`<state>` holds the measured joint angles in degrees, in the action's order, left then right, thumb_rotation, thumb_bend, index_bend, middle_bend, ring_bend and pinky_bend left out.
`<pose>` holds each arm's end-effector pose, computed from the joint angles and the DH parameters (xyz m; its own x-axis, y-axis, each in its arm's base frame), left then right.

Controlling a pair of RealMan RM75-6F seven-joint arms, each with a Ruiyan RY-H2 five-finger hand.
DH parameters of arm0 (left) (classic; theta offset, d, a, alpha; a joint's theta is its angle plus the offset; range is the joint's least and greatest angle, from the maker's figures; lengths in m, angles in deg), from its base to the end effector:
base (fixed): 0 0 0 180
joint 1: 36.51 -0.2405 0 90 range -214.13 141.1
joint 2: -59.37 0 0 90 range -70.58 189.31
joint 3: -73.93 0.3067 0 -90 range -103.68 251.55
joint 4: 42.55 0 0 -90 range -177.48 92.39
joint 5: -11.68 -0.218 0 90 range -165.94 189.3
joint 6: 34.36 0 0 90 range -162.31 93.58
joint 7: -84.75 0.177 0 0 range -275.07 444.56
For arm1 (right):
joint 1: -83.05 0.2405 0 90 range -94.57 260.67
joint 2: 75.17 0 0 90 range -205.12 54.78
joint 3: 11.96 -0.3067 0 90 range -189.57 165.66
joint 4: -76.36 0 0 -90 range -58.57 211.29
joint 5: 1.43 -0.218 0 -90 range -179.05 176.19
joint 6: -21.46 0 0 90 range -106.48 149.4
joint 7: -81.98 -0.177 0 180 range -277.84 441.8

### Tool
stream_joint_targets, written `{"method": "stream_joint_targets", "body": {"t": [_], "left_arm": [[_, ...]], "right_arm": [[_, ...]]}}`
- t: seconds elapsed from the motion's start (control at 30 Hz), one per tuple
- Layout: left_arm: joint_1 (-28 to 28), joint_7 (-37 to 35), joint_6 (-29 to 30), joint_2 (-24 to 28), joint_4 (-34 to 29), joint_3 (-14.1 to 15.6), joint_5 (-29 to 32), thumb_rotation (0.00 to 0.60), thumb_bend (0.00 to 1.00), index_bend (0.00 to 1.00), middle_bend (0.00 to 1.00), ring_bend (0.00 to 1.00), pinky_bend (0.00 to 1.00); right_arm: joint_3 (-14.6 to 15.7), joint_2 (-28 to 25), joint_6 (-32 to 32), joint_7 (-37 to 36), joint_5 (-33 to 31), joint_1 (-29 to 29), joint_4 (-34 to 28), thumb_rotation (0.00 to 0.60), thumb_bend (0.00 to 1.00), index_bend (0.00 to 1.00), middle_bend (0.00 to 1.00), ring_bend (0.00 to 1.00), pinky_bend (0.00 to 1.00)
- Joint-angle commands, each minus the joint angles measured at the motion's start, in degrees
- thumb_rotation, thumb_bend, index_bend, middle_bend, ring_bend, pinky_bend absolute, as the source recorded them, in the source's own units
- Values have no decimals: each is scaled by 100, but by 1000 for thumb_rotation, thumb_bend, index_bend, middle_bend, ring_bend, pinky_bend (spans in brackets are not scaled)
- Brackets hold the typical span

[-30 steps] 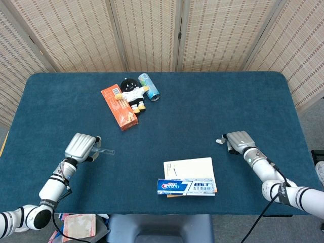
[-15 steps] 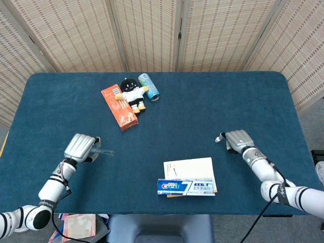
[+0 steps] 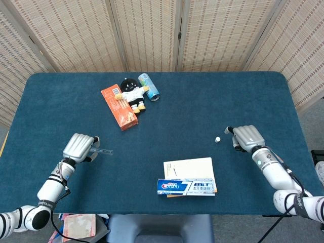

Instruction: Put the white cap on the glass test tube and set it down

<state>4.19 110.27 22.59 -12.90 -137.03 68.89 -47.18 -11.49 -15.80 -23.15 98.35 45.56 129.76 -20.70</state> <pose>-0.2291 0.4009 0.0571 0.6028 0.2393 0.7612 0.7917 -0.2984 -0.5331 -0.2648 -0.4094 0.1147 0.5267 -0.4572 0.7166 -0.8403 -0.1526 0.5203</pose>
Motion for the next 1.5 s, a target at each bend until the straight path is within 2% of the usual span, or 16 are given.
{"method": "stream_joint_targets", "body": {"t": [0.03,0.1,0.13,0.17,0.2,0.27,0.43,0.67,0.83,1.17,1.5], "left_arm": [[-4,10,7,3,-22,0,-10,600,337,563,1000,1000,1000],[-7,32,17,11,-55,2,-19,600,337,563,1000,1000,1000],[-10,39,25,15,-71,0,-21,600,337,563,1000,1000,1000],[-13,46,35,20,-86,-1,-22,600,337,563,1000,1000,1000],[-18,54,47,26,-105,-3,-22,600,337,563,1000,1000,1000],[-27,65,65,41,-135,-6,-23,600,337,563,1000,1000,1000],[-47,85,85,65,-190,-8,-2,600,337,564,1000,1000,1000],[-59,127,81,46,-208,10,26,600,337,567,1000,1000,1000],[-67,155,90,55,-233,13,41,600,337,567,1000,1000,1000],[-68,176,59,20,-195,31,57,600,337,568,1000,1000,1000],[-75,154,31,-8,-142,38,63,600,337,567,1000,1000,1000]], "right_arm": [[-140,-197,-292,-231,273,-216,-225,600,345,250,460,419,570],[-195,-181,-389,-351,429,-305,-200,600,250,245,283,239,361],[-215,-158,-428,-391,494,-339,-170,600,226,239,244,199,309],[-231,-131,-452,-430,557,-369,-140,600,167,211,159,107,191],[-251,-97,-460,-485,634,-400,-100,600,123,177,95,47,101],[-283,-38,-485,-555,763,-440,-18,600,83,123,17,0,11],[-371,284,-673,-633,1135,-536,376,600,98,91,0,0,0],[-440,933,-727,-745,1497,-584,1166,600,232,289,0,0,0],[-456,1385,-592,-746,1559,-571,1716,600,268,357,11,0,0],[-489,1989,-219,-679,1511,-515,2407,600,269,378,36,0,0],[-557,2313,74,-520,1357,-437,2840,600,269,385,48,0,0]]}}
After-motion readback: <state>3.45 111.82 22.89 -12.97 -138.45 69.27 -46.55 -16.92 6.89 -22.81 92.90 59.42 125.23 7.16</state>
